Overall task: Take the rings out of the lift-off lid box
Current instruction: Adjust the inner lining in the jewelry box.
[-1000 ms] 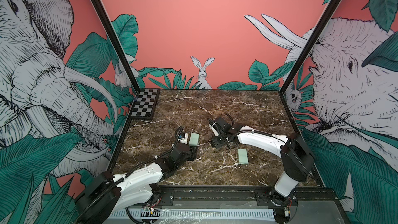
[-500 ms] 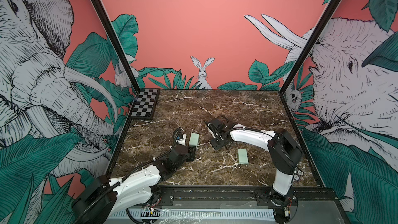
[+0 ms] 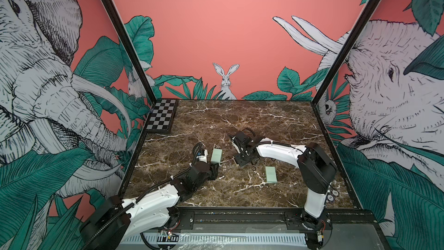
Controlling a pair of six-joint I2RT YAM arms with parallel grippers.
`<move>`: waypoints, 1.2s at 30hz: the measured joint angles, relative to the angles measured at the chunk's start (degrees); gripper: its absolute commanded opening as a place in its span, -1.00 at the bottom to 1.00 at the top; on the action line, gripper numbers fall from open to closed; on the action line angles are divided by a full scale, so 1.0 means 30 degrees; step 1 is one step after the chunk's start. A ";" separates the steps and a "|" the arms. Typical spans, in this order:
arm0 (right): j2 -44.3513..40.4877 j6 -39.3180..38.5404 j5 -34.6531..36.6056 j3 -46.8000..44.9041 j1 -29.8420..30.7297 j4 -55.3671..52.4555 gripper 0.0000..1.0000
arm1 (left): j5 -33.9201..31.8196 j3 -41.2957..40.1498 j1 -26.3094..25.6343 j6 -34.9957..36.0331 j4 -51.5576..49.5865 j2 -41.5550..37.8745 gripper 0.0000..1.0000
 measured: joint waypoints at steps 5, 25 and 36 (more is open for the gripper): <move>0.0240 -0.0270 -0.0007 0.0000 -0.0197 0.0605 -0.70 | 0.0015 0.0000 0.0000 0.0007 0.0022 0.0226 -0.07; -0.0313 -0.2055 0.0124 0.0721 -0.0350 -0.0772 -0.88 | 0.0845 -0.0160 0.0000 0.0168 0.0750 0.1260 -0.04; -0.0240 -0.3213 -0.0583 0.0138 -0.0510 0.0656 -0.90 | 0.1231 -0.0160 0.0000 0.0226 0.1209 0.1443 -0.03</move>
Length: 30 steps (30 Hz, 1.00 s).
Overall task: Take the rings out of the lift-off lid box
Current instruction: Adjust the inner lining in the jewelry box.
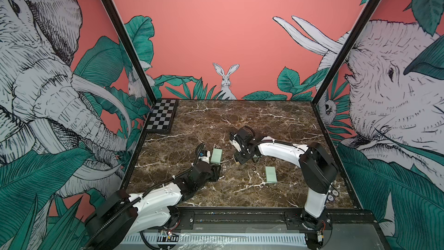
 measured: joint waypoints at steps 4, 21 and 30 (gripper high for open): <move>0.0350 -0.0066 -0.0299 0.0000 -0.0146 0.0517 -0.87 | 0.0066 -0.0022 0.0000 0.0007 0.0102 0.0066 -0.03; 0.0619 0.0022 -0.0423 0.0029 -0.0350 0.0576 0.06 | 0.0328 -0.0022 0.0000 0.0022 0.0270 0.0117 -0.01; -0.2135 0.0699 -0.0328 0.0015 -0.0517 0.0051 0.04 | 0.0605 -0.0022 0.0000 0.0153 0.0401 0.0379 0.01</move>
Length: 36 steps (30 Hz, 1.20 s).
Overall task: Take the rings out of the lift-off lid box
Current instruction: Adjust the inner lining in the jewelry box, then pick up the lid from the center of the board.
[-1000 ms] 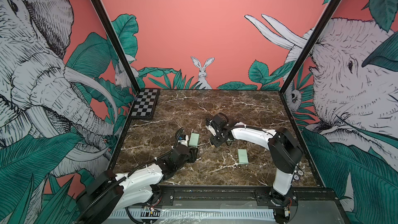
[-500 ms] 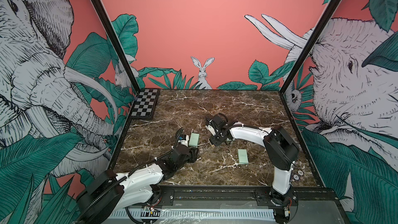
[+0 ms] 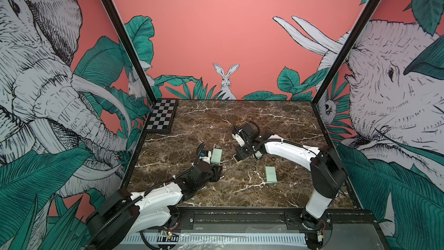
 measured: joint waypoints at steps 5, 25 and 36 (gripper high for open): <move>-0.0299 0.1013 0.1078 -0.0437 -0.0124 -0.0714 0.16 | 0.0022 0.0029 0.0000 0.0080 -0.0029 0.0000 0.15; -0.6076 0.7803 0.5632 -0.6951 -0.0583 -0.7431 0.85 | 0.0408 0.5581 0.0000 0.2455 -0.2521 0.3410 0.76; -0.6069 0.8837 0.4167 -0.8692 -0.0765 -0.5071 0.71 | 0.1239 0.9551 0.0182 0.3206 -0.4211 0.6193 0.78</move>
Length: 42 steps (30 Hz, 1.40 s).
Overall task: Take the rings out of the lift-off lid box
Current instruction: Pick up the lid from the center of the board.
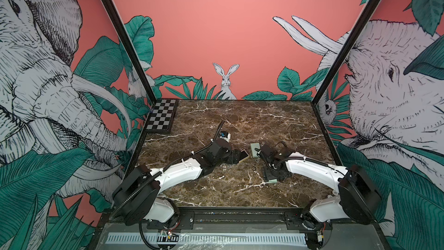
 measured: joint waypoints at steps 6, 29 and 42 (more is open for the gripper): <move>0.0000 0.0058 -0.0947 -0.0889 -0.0750 0.1668 0.58 | 0.0495 0.1683 0.0321 0.0000 -0.0634 0.1719 0.78; 0.0306 -0.0131 -0.2164 -0.1668 -0.1690 0.3315 0.02 | 0.3585 0.4437 0.1122 -0.2397 0.0444 0.6448 0.79; -0.1209 0.0007 -0.2273 -0.1151 -0.1712 0.2645 -0.16 | 0.4313 0.3716 0.1122 -0.4532 0.1770 0.6506 0.89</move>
